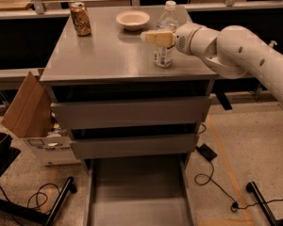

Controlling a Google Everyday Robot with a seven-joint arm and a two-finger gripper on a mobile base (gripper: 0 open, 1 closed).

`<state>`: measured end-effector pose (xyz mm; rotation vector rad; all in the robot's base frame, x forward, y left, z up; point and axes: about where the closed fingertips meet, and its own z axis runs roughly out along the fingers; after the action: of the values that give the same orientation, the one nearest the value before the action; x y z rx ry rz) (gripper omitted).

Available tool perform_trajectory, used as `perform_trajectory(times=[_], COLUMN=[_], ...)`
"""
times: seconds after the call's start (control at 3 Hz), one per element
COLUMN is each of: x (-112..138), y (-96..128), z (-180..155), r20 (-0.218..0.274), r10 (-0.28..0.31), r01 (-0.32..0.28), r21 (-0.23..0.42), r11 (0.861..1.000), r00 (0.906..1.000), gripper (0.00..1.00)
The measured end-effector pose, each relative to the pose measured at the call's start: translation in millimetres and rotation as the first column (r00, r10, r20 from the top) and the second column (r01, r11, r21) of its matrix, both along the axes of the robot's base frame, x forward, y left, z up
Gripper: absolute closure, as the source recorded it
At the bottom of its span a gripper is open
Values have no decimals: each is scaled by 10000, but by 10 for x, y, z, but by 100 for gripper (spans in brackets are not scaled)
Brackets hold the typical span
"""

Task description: Pick blue plastic bottle from bottom drawer and place on counter

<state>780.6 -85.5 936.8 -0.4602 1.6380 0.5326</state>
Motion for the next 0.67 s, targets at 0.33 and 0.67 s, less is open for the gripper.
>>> perform_trajectory(times=[0.33,0.67], x=[0,-27], y=[0,-94], z=[0,158], r20=[0,40], r10=[0,151], r01=[0,-149], r21=[0,-538], r11=[10000,9984], r00=[10000,9999], gripper=[0,0])
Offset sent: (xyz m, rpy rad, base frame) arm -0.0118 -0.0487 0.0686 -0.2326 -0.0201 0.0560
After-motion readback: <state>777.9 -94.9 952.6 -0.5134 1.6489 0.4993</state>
